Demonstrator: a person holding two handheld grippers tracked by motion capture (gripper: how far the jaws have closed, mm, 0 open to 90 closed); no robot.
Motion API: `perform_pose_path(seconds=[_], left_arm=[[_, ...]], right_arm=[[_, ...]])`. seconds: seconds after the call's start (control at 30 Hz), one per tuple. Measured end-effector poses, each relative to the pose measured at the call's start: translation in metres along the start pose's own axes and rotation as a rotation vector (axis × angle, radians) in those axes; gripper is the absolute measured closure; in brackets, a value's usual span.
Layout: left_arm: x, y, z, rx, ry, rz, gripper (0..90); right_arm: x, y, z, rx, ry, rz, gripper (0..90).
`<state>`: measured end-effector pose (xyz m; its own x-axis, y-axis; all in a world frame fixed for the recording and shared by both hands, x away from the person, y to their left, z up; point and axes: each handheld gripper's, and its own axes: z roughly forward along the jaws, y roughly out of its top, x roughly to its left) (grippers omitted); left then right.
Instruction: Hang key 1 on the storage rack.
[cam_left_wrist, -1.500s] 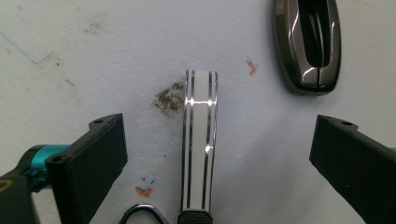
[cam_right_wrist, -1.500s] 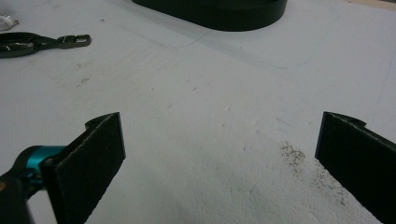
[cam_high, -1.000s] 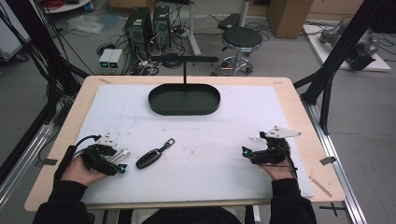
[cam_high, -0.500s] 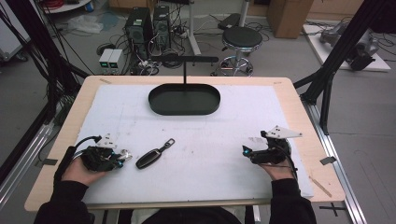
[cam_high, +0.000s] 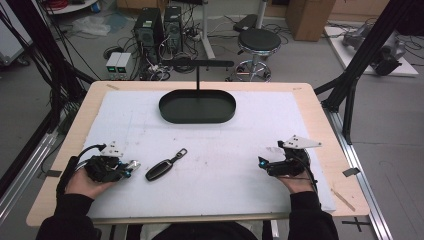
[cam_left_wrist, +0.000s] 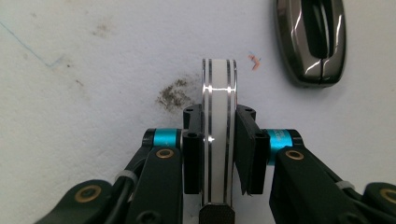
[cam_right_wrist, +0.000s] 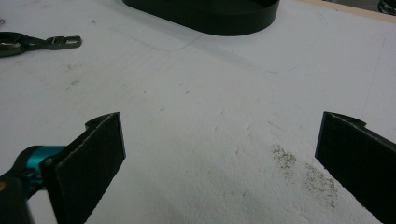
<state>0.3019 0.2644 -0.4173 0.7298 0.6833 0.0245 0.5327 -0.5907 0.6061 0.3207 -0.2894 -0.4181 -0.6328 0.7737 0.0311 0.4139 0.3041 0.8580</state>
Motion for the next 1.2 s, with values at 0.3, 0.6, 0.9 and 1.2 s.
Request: perform_pose_path(seconds=[0.3,0.6,0.9,1.2], left_arm=[[0.003,0.005,-0.017,-0.052,0.061,-0.012,74.4],[0.008,0.018,-0.040,-0.118,0.011,-0.023,74.4],[0.015,0.031,-0.049,-0.155,0.014,-0.037,74.4],[0.018,0.056,-0.058,-0.184,0.019,0.002,74.4]], right_arm=[[0.002,0.000,0.001,0.002,0.004,-0.001,0.7],[0.003,0.000,0.002,0.010,0.003,0.000,0.7],[0.003,0.000,0.002,0.004,-0.004,0.005,0.7],[0.004,0.000,0.003,0.019,-0.016,0.013,0.7]])
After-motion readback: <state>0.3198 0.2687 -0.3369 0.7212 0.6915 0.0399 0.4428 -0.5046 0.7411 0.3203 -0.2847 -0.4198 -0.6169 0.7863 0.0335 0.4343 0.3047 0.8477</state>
